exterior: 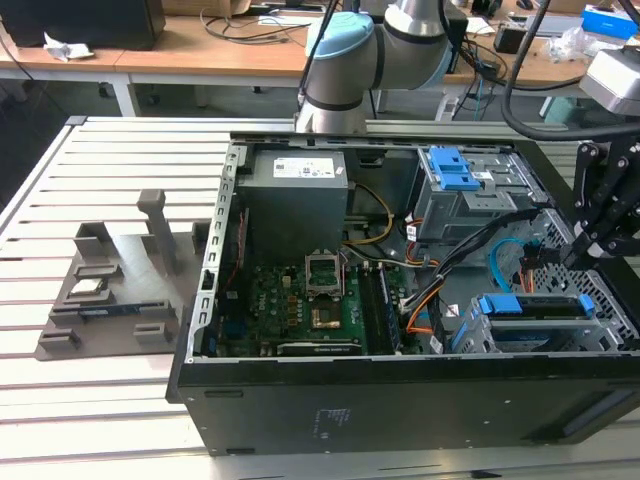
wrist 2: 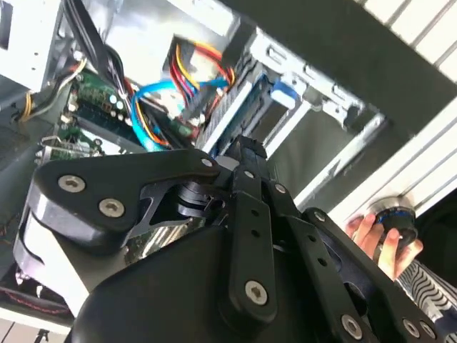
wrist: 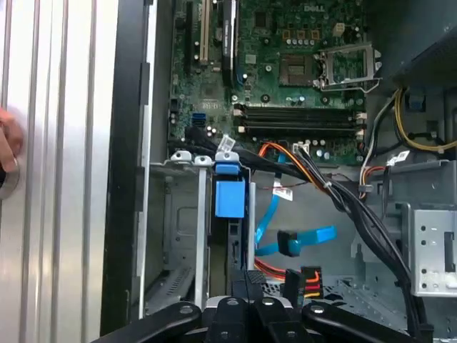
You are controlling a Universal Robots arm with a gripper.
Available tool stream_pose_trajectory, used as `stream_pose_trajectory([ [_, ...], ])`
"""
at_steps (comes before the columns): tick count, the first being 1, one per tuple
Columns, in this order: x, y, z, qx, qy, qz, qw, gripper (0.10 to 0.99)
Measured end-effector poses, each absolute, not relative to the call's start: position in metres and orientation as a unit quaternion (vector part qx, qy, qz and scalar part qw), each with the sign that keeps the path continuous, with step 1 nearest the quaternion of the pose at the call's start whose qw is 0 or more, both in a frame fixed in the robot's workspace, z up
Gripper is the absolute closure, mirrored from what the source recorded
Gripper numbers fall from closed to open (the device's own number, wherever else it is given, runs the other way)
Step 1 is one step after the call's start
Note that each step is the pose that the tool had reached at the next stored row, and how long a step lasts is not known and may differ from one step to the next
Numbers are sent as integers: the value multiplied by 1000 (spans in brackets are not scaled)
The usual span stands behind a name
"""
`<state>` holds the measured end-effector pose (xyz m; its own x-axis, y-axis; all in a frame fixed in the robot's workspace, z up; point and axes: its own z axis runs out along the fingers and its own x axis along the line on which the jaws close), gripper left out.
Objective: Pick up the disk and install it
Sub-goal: 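Insert the first disk wire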
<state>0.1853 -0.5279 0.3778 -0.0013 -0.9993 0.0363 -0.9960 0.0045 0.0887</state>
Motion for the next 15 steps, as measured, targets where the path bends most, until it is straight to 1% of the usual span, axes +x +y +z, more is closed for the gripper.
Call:
stream_pose_trajectory([
  [2, 189, -519, 375, 705, -707, -16, 47, 980],
  [4, 189, -503, 372, 705, -707, -15, 48, 980],
  [5, 189, -500, 367, 705, -708, -15, 48, 980],
  [9, 189, -500, 367, 705, -708, -15, 48, 980],
  [12, 189, -500, 367, 705, -708, -15, 48, 792],
  [13, 189, -500, 367, 705, -708, -15, 48, 792],
  [14, 189, -500, 366, 705, -708, -13, 50, 725],
  [15, 188, -500, 365, 704, -708, -11, 52, 725],
])
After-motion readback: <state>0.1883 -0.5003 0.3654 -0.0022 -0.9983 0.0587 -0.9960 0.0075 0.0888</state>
